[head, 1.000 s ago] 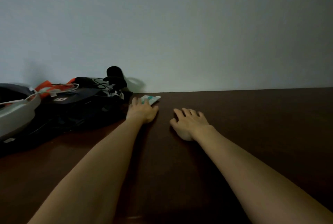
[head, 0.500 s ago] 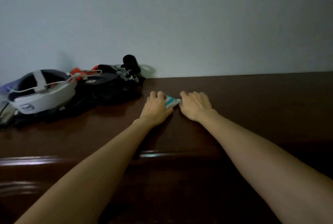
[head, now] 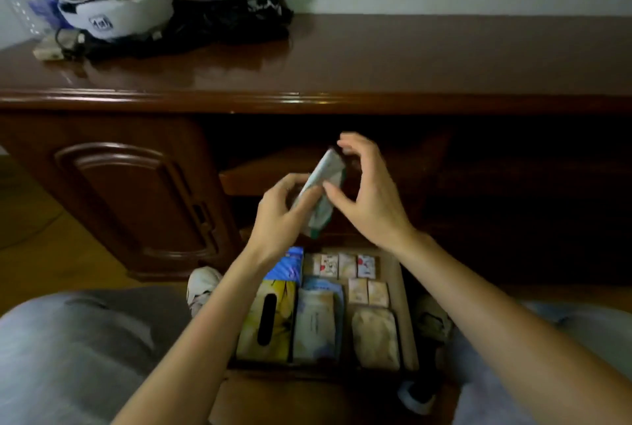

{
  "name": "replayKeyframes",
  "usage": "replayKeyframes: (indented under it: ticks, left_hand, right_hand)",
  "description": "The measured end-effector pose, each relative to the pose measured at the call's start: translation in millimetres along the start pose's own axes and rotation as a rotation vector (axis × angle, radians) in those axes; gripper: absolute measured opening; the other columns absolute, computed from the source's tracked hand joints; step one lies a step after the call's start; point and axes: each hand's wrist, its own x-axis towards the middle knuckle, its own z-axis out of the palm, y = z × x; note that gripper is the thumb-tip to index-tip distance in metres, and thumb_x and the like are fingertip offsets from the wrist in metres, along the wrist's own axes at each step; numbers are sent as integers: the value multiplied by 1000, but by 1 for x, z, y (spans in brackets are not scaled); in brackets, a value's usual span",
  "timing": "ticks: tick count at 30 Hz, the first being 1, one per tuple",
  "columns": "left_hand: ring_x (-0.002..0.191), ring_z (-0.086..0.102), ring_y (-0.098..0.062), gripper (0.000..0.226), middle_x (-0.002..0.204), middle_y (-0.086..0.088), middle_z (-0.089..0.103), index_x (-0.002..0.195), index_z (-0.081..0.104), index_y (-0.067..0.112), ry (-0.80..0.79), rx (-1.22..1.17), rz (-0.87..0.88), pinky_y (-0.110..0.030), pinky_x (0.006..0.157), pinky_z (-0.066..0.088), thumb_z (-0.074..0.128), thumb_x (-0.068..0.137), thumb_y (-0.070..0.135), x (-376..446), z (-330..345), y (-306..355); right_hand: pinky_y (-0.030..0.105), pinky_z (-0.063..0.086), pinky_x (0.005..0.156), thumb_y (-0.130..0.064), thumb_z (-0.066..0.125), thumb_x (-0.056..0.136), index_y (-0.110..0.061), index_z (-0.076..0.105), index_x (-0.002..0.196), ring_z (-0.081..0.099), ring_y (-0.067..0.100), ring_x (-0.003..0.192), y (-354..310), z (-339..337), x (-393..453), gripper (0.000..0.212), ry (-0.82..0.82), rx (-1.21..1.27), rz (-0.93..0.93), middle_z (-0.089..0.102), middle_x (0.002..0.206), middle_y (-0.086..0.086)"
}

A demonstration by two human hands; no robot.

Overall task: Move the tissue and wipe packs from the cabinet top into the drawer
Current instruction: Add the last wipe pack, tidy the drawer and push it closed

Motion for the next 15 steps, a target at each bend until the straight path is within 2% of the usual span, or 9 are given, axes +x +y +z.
replayKeyframes:
  ticks: [2,4,5,7,10,12,15]
  left_hand:
    - [78,73,-10,14,86,2,75,106,69,15,18,-89,-148,-26,62,57,60,101,24,-28,11,-40]
    - [74,72,-8,14,81,7,76,100,71,14,-6,-43,-287,-20,60,53,60,101,23,-56,26,-82]
    - [77,73,-10,14,81,7,76,99,71,14,-31,-27,-362,-21,61,54,61,100,23,-69,33,-102]
    - [80,71,-19,14,83,-2,76,97,70,11,-40,-9,-508,-32,67,56,62,99,23,-91,45,-141]
    - [81,64,-28,12,99,-28,70,101,64,7,20,-43,-695,-57,78,55,62,99,19,-106,55,-184]
    - [87,68,-29,16,103,-27,71,107,63,6,1,2,-770,-58,81,55,63,98,19,-105,59,-204]
    - [95,71,-23,28,109,-8,73,121,62,7,-120,240,-755,-38,76,61,67,95,19,-105,59,-225]
  right_hand:
    - [13,49,90,-48,67,90,-31,34,147,53,1,126,13,23,-48,68,-147,148,297,53,138,-12]
    - [10,51,79,-43,71,90,-31,48,136,60,7,119,34,47,-93,52,-279,266,601,60,122,-17]
    - [14,52,80,-37,75,90,-28,56,127,62,13,116,48,58,-112,43,-324,310,724,63,116,-15]
    - [26,56,85,-31,80,85,-25,61,121,64,17,114,72,74,-145,41,-419,381,947,65,114,-9]
    - [25,59,68,-20,82,84,-19,56,130,71,15,98,93,95,-182,53,-525,584,1242,67,116,2]
    - [24,59,65,-13,82,84,-22,53,125,74,14,89,101,107,-197,51,-573,654,1345,70,108,3]
    - [23,60,63,-10,80,84,-23,49,126,71,11,89,116,125,-205,53,-567,566,1349,69,105,0]
